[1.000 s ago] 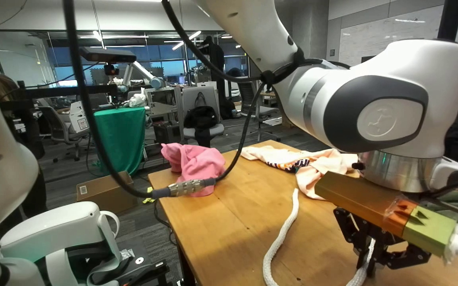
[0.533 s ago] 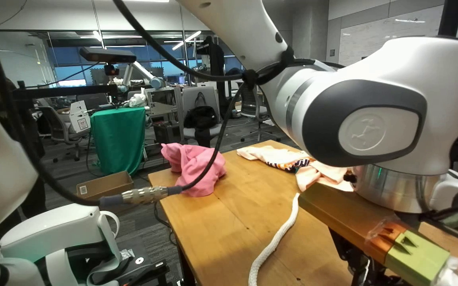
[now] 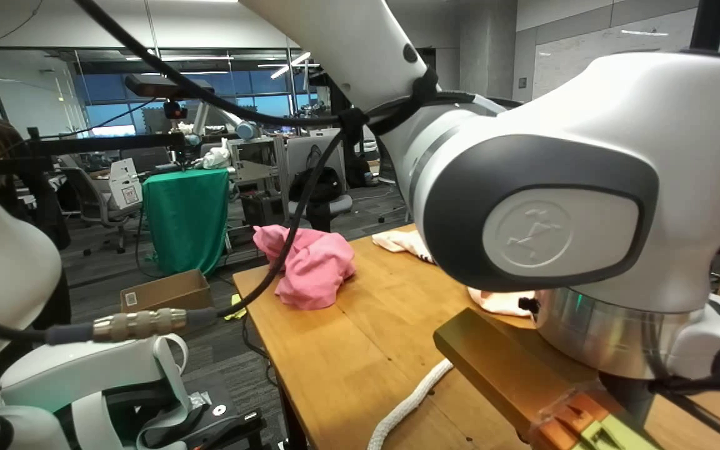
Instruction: Separate the clothes, rope and plush toy on the table
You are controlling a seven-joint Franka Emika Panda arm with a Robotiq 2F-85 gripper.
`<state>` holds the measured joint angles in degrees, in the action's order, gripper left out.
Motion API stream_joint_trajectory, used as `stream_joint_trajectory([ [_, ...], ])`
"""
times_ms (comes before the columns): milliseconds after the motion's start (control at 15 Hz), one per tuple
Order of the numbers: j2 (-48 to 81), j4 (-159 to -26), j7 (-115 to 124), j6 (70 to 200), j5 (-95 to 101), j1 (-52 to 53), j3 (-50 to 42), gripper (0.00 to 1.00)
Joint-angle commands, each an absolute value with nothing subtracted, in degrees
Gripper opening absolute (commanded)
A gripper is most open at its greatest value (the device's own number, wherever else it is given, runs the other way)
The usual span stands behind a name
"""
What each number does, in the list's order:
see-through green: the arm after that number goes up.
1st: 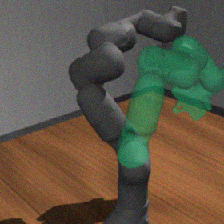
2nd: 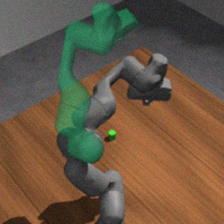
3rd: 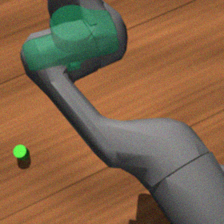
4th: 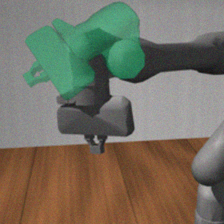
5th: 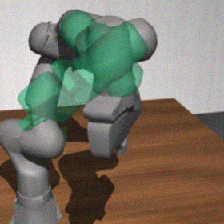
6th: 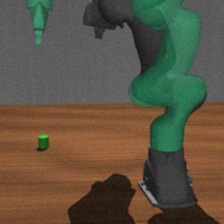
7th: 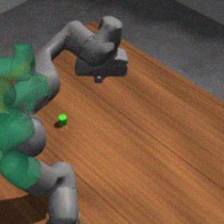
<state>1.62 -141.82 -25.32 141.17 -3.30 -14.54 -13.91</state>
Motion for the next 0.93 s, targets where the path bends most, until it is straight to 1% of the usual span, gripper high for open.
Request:
stream_joint_trajectory([
  [0,0.3,-149.6,-23.8,143.1,-0.1,-16.4,-16.2,0.08],
  [333,-1.6,-151.2,-24.8,143.5,-1.0,-16.7,-17.6,0.09],
  [400,-1.9,-151.3,-25.0,143.7,-1.5,-16.6,-17.8,0.36],
  [467,-2.5,-151.1,-25.5,143.3,-1.5,-16.5,-17.9,0.36],
  [800,-4.3,-150.1,-28.5,141.7,-2.7,-16.0,-18.0,0.72],
  [867,-4.4,-149.8,-29.2,141.2,-2.8,-15.7,-17.8,0.81],
])
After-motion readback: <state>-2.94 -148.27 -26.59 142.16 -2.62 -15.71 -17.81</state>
